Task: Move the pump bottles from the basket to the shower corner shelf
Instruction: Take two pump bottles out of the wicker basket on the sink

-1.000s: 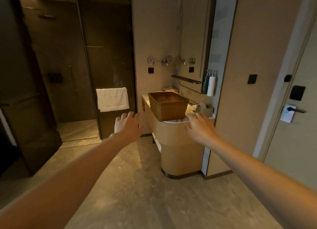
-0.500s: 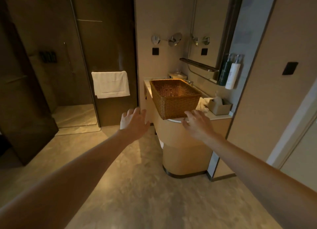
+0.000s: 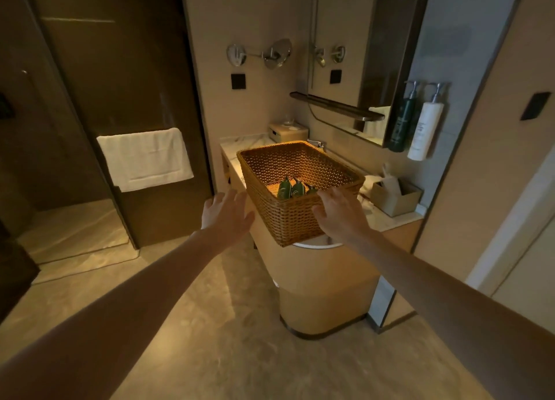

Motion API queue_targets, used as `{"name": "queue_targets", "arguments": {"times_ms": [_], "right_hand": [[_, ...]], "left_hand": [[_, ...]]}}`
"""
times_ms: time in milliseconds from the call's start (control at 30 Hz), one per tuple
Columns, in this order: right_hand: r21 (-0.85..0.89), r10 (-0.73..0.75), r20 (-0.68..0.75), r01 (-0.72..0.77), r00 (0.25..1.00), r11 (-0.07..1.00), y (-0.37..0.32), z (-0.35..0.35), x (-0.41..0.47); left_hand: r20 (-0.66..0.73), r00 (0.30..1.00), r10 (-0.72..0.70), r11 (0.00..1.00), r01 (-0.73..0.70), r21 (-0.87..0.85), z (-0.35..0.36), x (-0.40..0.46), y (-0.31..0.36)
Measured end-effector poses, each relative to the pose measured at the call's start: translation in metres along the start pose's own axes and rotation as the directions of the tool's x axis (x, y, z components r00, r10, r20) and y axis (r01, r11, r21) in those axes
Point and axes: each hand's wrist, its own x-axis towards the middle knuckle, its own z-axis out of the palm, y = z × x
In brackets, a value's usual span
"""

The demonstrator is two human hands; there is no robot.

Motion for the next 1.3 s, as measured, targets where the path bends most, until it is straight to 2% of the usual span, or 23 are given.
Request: {"name": "queue_targets", "arguments": {"times_ms": [67, 300, 500, 633, 800, 967, 1067, 1167, 1200, 1233, 1300], "right_hand": [[-0.006, 0.012, -0.005, -0.012, 1.0, 1.0, 0.006, 0.016, 0.025], [-0.007, 0.063, 0.014, -0.063, 0.998, 0.998, 0.038, 0.062, 0.133], [-0.018, 0.037, 0.027, -0.036, 0.999, 0.999, 0.082, 0.092, 0.221], [0.023, 0.086, 0.006, -0.086, 0.996, 0.996, 0.101, 0.102, 0.281], [-0.007, 0.123, 0.22, -0.125, 0.968, 0.992, 0.114, 0.147, 0.305], [0.118, 0.165, 0.416, -0.232, 0.895, 0.966, 0.138, 0.164, 0.32], [0.153, 0.192, 0.461, -0.291, 0.867, 0.944, 0.154, 0.172, 0.324], [0.149, 0.227, 0.49, -0.337, 0.841, 0.929, 0.165, 0.183, 0.327], [0.148, 0.233, 0.509, -0.351, 0.829, 0.925, 0.168, 0.188, 0.327], [0.149, 0.235, 0.532, -0.363, 0.814, 0.92, 0.17, 0.193, 0.327], [0.159, 0.235, 0.591, -0.396, 0.772, 0.904, 0.174, 0.201, 0.326]], "left_hand": [[0.022, 1.0, 0.014, 1.0, -0.014, -0.004, 0.016, 0.026, -0.007], [-0.033, 0.996, 0.081, 0.995, -0.082, -0.055, 0.047, 0.15, -0.018], [0.012, 0.989, 0.145, 0.987, -0.145, 0.067, 0.082, 0.258, -0.007], [0.009, 0.985, 0.171, 0.983, -0.171, 0.073, 0.108, 0.319, -0.005], [0.207, 0.967, 0.148, 0.988, -0.155, 0.017, 0.165, 0.36, 0.008], [0.484, 0.863, 0.144, 0.99, -0.123, -0.076, 0.213, 0.389, 0.012], [0.674, 0.733, 0.094, 0.975, 0.068, -0.21, 0.234, 0.405, 0.014], [0.856, 0.516, 0.03, 0.946, 0.262, -0.191, 0.249, 0.416, 0.021], [0.883, 0.468, 0.011, 0.929, 0.323, -0.183, 0.253, 0.419, 0.024], [0.899, 0.438, -0.003, 0.903, 0.388, -0.185, 0.258, 0.421, 0.026], [0.906, 0.422, -0.019, 0.844, 0.493, -0.212, 0.268, 0.425, 0.029]]}}
